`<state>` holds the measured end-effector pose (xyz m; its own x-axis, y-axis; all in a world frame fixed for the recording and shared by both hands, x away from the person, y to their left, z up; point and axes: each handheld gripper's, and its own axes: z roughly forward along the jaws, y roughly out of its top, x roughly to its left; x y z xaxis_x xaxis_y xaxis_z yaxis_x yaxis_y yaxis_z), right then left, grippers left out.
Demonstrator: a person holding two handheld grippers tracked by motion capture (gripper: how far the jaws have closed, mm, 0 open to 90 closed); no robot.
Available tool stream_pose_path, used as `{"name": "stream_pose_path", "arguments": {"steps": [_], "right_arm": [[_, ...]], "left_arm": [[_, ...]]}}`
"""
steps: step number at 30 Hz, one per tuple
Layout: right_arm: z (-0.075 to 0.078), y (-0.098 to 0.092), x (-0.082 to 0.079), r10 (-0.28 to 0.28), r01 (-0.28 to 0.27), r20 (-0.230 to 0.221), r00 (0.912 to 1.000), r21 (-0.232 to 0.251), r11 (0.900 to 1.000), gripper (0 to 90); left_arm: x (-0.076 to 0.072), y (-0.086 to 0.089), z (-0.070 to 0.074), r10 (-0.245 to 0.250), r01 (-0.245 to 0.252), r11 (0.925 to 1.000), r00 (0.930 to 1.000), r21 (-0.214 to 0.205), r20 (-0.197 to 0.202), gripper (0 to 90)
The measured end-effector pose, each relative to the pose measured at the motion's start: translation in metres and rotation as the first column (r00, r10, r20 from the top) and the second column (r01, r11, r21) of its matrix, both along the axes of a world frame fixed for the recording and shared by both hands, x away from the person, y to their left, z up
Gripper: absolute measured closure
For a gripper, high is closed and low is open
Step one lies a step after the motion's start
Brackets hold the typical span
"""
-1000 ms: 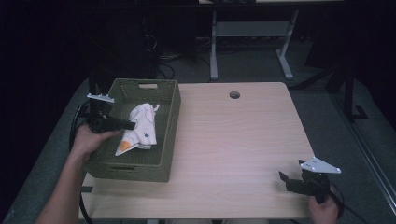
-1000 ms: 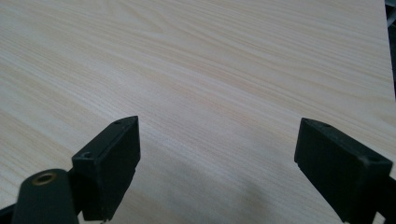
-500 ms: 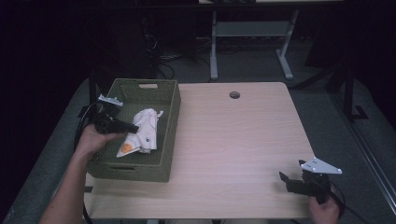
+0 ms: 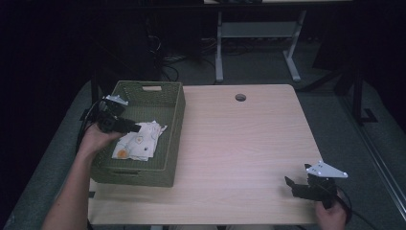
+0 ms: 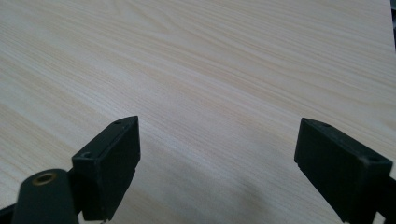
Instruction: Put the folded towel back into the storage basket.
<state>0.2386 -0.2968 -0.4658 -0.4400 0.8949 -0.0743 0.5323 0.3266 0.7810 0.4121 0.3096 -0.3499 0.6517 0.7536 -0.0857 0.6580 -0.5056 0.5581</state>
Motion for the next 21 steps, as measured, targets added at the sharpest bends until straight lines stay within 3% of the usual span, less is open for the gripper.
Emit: {"name": "stream_pose_path", "arguments": {"steps": [2, 5, 6, 7, 9, 16, 21], "right_arm": [[0.0, 0.0, 0.0, 0.0, 0.0, 0.001, 1.0, -0.001, 1.0, 13.9], [0.0, 0.001, 0.0, 0.004, -0.004, 0.003, 1.0, 0.0, 1.0, 13.9], [0.0, 0.001, 0.0, 0.004, -0.004, 0.003, 1.0, 0.0, 1.0, 13.9], [0.001, 0.001, 0.0, 0.004, -0.004, 0.004, 1.0, 0.001, 1.0, 13.9], [0.001, 0.001, 0.0, 0.005, -0.005, 0.003, 1.0, -0.002, 1.0, 13.9], [0.001, 0.001, 0.0, 0.009, -0.009, 0.003, 0.9999, 0.002, 1.0, 13.9], [0.001, 0.002, -0.001, 0.015, -0.015, 0.003, 0.9999, 0.0, 0.9999, 13.9]], "left_arm": [[0.0, -0.003, -0.006, -0.01, 0.011, 0.9996, 0.9992, 0.027, -0.039, 61.2], [0.0, -0.007, -0.017, -0.016, 0.016, 0.9999, 0.997, 0.004, -0.075, 61.0], [0.0, -0.007, -0.017, -0.016, 0.016, 0.9999, 0.997, 0.004, -0.075, 60.8], [0.001, -0.009, -0.023, -0.018, 0.019, 0.9998, 0.9938, 0.01, -0.11, 60.7], [0.002, -0.013, -0.027, -0.029, 0.032, 0.9992, 0.992, 0.022, -0.123, 60.5], [0.001, -0.02, -0.031, -0.04, 0.039, 0.9992, 0.9904, -0.008, -0.133, 60.5], [-0.003, -0.025, -0.027, -0.046, 0.041, 0.9984, 0.9921, -0.038, -0.117, 60.2]]}}
